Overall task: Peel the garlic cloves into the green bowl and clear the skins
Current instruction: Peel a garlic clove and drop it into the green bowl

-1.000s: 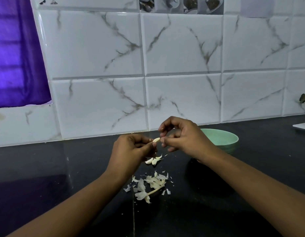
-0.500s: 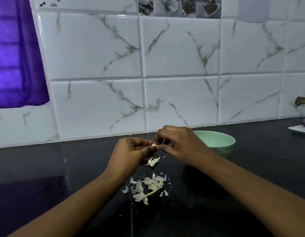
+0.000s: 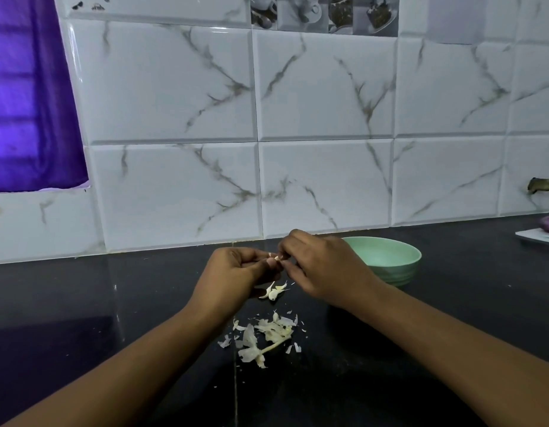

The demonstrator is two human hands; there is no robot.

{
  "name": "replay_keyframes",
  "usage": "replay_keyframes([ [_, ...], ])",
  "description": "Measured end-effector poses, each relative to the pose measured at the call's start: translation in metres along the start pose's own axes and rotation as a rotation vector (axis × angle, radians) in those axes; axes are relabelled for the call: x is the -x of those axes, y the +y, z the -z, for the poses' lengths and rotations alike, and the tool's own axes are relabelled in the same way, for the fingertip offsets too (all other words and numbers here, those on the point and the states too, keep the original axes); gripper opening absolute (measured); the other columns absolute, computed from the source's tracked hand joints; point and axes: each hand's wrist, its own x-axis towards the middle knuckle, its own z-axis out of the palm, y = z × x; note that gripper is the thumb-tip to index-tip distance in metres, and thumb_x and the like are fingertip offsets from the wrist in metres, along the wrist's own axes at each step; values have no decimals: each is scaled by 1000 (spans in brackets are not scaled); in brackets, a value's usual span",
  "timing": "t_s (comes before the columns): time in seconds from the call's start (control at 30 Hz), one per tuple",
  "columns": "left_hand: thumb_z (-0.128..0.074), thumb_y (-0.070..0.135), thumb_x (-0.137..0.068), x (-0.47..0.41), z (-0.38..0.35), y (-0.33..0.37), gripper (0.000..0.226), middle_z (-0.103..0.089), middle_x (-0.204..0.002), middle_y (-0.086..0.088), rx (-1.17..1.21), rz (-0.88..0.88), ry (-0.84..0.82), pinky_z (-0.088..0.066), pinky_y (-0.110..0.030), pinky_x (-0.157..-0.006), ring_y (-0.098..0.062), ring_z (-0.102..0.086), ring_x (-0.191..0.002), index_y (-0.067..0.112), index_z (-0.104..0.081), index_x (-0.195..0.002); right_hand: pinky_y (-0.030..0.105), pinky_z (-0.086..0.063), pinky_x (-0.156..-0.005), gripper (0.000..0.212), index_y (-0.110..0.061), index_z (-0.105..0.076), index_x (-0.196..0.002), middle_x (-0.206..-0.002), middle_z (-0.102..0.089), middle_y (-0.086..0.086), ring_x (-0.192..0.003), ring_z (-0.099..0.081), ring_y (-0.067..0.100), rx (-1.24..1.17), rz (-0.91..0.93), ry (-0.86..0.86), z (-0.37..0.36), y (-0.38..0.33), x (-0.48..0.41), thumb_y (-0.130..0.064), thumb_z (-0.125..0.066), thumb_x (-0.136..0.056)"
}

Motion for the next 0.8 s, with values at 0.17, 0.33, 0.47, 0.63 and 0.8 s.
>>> replay_keyframes([
  [0.17, -59, 10, -92, -1, -2, 0, 14, -75, -84, -10, 25, 48, 22, -56, -23, -61, -23, -71, -90, 8, -73, -88, 17, -18, -39, 25, -13, -61, -74, -69, -55, -1, -41, -47, 11, 179, 79, 19, -2, -3, 0, -26, -40, -78],
  [0.33, -59, 15, -92, -1, -2, 3, 16, -75, -84, -11, 104, 139, 25, -56, -36, -74, -23, -73, -85, 10, -73, -84, 19, -22, -36, 22, -12, -60, -74, -70, -54, 0, -51, -50, 13, 200, 126, 41, -5, -1, -1, -23, -42, -79],
  [0.47, -67, 21, -85, -1, 6, 6, 12, -75, -90, -4, 147, 266, -75, -55, -27, -57, -15, -71, -74, 11, -73, -87, 22, -32, -36, 23, -11, -61, -78, -74, -57, 1, -56, -54, 14, 117, 180, 13, -1, 4, -2, -24, -43, -80],
  [0.63, -69, 22, -75, 0, 14, 10, 12, -72, -78, 1, 124, 312, -233, -53, -23, -50, -8, -65, -58, 12, -70, -80, 25, -43, -39, 21, -10, -62, -83, -80, -60, 3, -60, -57, 17, 21, 218, -16, 4, 7, -2, -22, -45, -82],
  [0.8, -64, 17, -85, -2, 14, 10, 10, -72, -80, 0, 171, 309, -202, -52, -24, -51, -11, -65, -60, 13, -71, -79, 28, -49, -44, 20, -8, -63, -87, -85, -61, 5, -64, -60, 18, -1, 212, -12, 7, 7, -2, -20, -47, -85],
])
